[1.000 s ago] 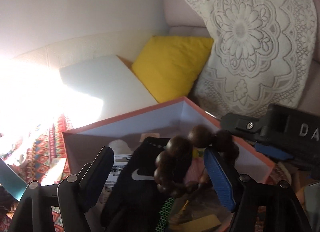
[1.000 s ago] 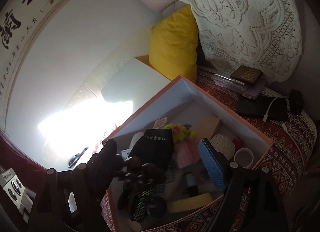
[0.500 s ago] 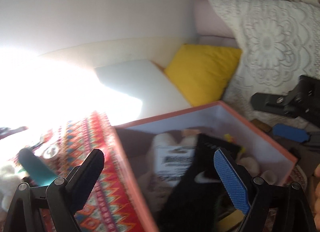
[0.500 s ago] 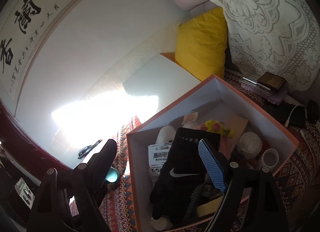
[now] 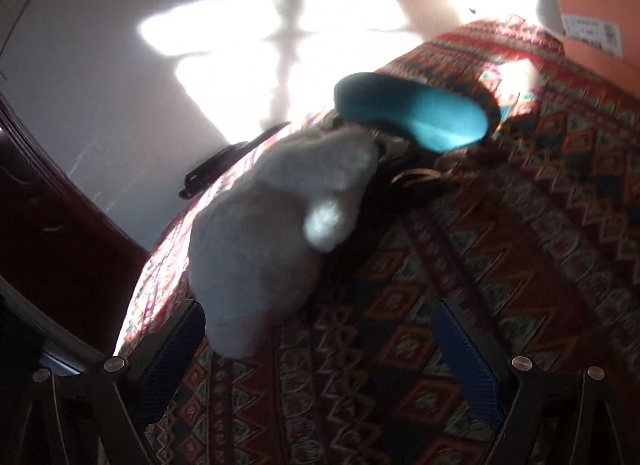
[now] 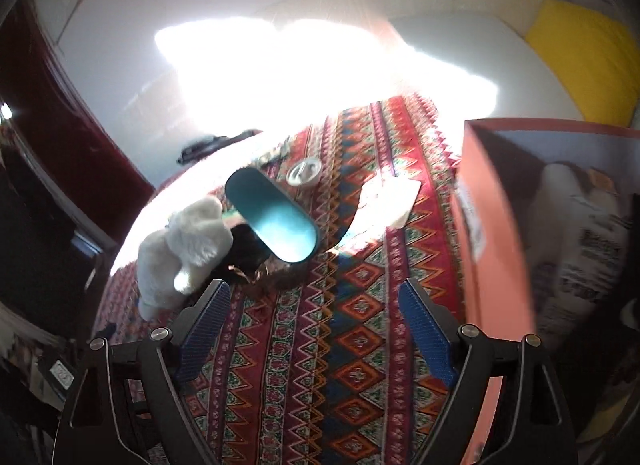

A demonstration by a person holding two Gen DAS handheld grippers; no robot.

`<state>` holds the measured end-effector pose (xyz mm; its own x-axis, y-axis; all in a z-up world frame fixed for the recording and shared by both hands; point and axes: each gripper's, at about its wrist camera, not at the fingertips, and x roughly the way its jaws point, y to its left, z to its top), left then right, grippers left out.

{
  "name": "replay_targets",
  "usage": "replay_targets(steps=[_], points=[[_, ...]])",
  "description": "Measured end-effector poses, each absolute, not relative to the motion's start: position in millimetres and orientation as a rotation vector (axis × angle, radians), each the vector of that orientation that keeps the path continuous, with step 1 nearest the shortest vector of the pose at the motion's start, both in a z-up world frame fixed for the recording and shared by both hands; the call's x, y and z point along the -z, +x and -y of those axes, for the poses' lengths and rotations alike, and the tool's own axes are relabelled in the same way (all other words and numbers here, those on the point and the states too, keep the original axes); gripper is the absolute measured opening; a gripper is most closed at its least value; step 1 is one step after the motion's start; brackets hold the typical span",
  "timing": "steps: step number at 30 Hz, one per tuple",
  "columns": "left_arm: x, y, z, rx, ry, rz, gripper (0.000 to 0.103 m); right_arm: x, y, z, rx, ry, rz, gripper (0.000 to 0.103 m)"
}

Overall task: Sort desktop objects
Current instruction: 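Grasp the brown mesh pouch with right gripper while left grasps another black glove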

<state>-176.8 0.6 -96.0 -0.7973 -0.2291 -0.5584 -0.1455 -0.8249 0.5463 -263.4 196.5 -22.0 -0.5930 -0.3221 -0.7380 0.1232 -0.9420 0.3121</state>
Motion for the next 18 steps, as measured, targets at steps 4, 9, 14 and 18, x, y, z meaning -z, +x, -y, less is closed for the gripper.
replay_targets(steps=[4,9,14,18], points=[[112,-181,28,2.804,1.036,0.865,0.095,74,-298,-139,2.548,1.367,0.113,0.081],[104,-183,20,2.943,1.097,0.725,0.095,118,-343,-131,2.523,1.448,0.286,0.075],[112,-188,3,3.204,1.35,0.525,0.095,133,-347,-131,2.463,1.551,0.237,0.017],[131,-222,-7,3.221,1.465,0.344,0.095,100,-325,-176,2.509,1.501,0.376,0.016]])
